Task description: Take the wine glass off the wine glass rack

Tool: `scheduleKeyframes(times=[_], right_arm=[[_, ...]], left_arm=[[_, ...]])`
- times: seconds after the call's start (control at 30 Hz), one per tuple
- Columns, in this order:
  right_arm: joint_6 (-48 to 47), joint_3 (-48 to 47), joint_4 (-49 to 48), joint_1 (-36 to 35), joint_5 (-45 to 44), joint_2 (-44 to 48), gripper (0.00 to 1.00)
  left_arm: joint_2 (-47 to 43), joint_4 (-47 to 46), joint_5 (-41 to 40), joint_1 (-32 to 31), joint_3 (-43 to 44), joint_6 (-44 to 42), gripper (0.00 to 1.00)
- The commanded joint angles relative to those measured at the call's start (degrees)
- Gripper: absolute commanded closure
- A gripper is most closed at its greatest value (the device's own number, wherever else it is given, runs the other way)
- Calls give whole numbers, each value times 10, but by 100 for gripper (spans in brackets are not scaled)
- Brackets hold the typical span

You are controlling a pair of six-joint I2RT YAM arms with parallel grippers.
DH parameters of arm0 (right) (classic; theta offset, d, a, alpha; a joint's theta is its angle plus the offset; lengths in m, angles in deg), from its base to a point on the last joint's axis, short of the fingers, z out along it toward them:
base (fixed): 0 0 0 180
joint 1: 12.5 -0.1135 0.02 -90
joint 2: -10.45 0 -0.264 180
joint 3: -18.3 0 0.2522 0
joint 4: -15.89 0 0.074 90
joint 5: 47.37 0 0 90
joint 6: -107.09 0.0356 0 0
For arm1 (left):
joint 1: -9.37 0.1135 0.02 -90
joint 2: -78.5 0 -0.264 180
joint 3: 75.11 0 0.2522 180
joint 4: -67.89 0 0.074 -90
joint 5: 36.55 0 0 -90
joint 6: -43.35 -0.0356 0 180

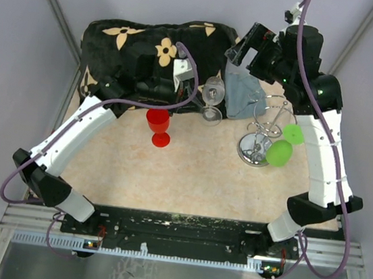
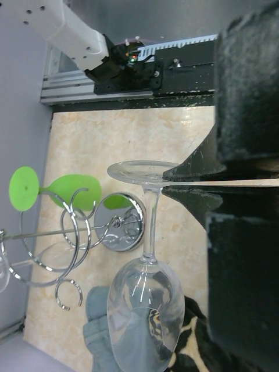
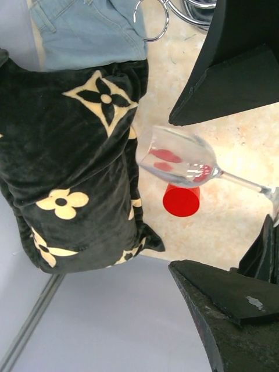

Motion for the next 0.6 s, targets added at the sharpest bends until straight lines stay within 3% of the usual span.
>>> scheduleKeyframes(times=[0.0,0.57], right_arm=[[-18,-13,-21,5,29,-8,2],[-57,-53,36,13,63,-61,2]], left_arm=[[-39,-29,14,-20,-29,-85,100],[-121,-37,-40,-58,-180,-365,100]])
